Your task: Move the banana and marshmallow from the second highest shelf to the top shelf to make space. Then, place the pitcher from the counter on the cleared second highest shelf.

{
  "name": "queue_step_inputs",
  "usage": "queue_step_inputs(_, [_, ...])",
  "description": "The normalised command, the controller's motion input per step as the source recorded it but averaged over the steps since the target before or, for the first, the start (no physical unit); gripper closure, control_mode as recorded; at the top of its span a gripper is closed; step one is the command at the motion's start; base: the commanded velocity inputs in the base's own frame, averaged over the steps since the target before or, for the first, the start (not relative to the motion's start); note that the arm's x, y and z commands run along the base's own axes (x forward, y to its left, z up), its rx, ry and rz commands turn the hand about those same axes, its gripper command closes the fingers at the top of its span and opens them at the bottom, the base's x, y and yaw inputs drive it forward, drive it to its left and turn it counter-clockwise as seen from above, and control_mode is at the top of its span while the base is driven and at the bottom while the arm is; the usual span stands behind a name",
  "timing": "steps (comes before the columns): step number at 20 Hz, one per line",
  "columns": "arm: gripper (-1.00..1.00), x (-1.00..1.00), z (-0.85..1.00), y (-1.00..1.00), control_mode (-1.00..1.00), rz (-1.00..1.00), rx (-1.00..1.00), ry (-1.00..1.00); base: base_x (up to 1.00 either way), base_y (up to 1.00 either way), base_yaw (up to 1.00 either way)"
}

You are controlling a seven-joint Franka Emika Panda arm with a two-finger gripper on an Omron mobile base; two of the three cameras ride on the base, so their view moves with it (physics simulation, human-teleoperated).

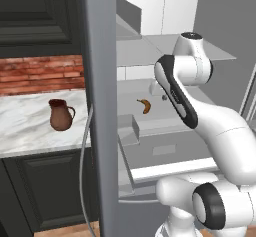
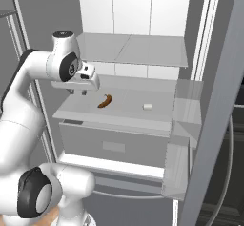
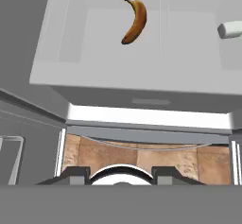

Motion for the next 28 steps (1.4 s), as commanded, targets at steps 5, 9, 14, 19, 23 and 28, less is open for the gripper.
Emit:
queue_step_inputs(5, [-1.00,0.00,-0.10,0.04,-1.00,-0.03,0.00,-0.18,0.00,0.00,0.00])
queue_step_inputs(9, [-1.00,0.00,-0.48,0.00,-1.00,-0.10,0.00,-0.21,0.00,0.00,0.00])
queue_step_inputs(14, [-1.00,0.04,-0.41,-0.03,-1.00,-0.13,-0.02,0.00,0.00,0.00,0.00])
queue_step_inputs(19, [-1.00,0.34,-0.26,-0.03,-1.00,-0.01,0.00,0.01,0.00,0.00,0.00])
queue_step_inputs(23, [-1.00,0.54,-0.17,0.00,-1.00,0.00,0.04,0.00,0.00,0.00,0.00])
queue_step_inputs(28, [-1.00,0.48,-0.14,0.00,-1.00,0.00,0.03,0.00,0.00,0.00,0.00])
